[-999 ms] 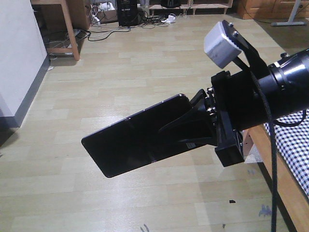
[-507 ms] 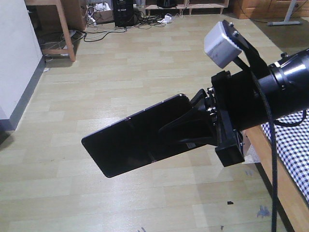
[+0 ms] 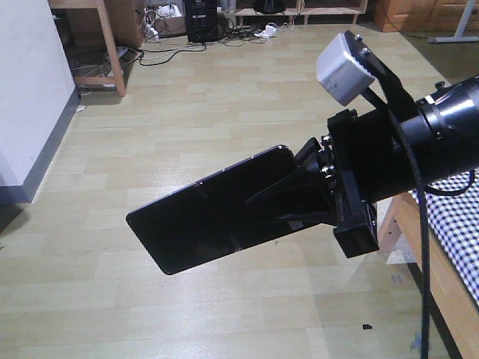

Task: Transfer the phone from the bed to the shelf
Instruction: 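Keep holding the phone while turning toward the white block table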

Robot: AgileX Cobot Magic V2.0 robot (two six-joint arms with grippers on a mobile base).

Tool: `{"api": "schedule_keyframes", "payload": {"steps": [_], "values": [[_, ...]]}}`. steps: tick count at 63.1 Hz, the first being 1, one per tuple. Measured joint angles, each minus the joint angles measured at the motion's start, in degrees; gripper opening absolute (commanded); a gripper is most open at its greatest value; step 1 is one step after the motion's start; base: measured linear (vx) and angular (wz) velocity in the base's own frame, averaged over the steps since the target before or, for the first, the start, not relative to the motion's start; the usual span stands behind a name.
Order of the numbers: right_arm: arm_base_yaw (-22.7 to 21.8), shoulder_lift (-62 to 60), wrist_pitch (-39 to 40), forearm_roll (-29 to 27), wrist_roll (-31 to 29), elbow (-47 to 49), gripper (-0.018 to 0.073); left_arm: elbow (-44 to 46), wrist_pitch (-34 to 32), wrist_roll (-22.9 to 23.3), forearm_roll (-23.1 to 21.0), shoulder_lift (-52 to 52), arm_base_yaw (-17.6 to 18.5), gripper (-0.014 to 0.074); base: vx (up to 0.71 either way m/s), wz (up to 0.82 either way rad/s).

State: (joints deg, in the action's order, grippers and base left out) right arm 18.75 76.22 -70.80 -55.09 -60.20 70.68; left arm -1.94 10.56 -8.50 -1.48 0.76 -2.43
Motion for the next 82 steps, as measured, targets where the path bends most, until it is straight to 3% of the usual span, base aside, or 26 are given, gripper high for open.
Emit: {"api": "schedule_keyframes", "payload": {"steps": [82], "values": [[0.0,0.0,-0.11,0.0,0.0,0.0,-0.0002,0.0,0.0,0.0,0.0,0.0,0.0,0.0001,0.2,0.0]]}}
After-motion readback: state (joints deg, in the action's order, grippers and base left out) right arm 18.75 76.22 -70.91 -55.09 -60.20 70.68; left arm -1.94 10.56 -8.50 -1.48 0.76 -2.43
